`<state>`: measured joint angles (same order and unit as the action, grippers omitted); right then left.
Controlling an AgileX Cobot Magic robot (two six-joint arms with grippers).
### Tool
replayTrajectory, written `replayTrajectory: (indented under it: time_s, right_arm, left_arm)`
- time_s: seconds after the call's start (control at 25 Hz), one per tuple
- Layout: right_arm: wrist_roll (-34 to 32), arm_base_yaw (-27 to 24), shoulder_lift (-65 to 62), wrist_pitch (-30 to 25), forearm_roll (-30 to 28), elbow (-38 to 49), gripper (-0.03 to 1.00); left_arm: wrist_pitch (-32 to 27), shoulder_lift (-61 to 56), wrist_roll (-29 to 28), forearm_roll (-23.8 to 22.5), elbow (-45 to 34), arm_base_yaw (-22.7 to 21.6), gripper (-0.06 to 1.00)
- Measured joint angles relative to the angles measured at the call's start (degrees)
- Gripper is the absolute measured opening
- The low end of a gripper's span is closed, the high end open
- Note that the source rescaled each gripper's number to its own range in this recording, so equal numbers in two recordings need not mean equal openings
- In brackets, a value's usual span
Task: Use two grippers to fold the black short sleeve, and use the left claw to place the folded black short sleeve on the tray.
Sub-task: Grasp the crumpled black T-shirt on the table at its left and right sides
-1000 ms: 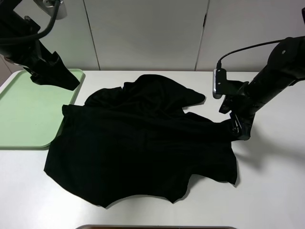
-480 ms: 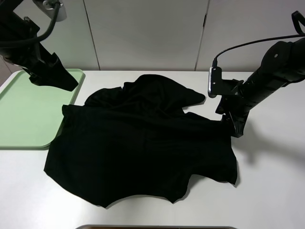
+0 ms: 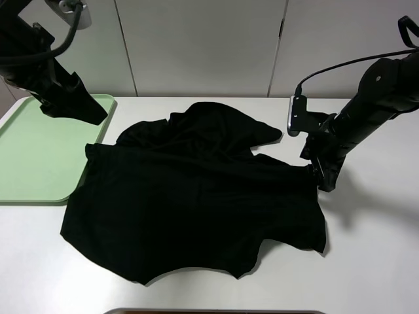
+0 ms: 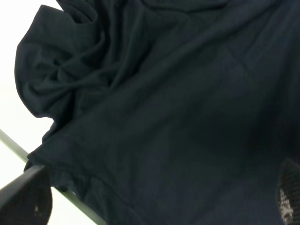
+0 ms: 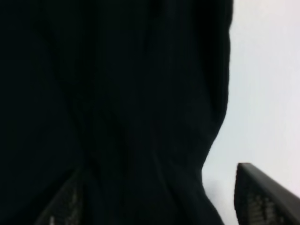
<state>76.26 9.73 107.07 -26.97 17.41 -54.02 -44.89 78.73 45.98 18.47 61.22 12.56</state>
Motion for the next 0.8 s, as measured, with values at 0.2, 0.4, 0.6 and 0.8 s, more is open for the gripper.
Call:
replayTrajectory:
  time_s: [0.2,0.4,0.6,0.8]
  right_arm:
    - [-5.08,0.00,3.00,0.14,-4.09,0.00,0.75]
    - [-6.72,0.00,4.60,-0.28,-6.73,0.00,0.61]
    - [-6.72,0.00,4.65,-0.28,-6.93,0.00,0.21]
    - [-6.76,0.00,4.65,-0.34,-6.93,0.00,0.00]
  left_arm:
    - [0.13,0.00,0.00,0.00,0.00,0.00,0.95]
    - [0.13,0.00,0.00,0.00,0.00,0.00,0.95]
    - [0.25,0.00,0.07,0.00,0.00,0.00,0.95]
    - [1.63,0.00,2.29,0.00,0.00,0.00,0.95]
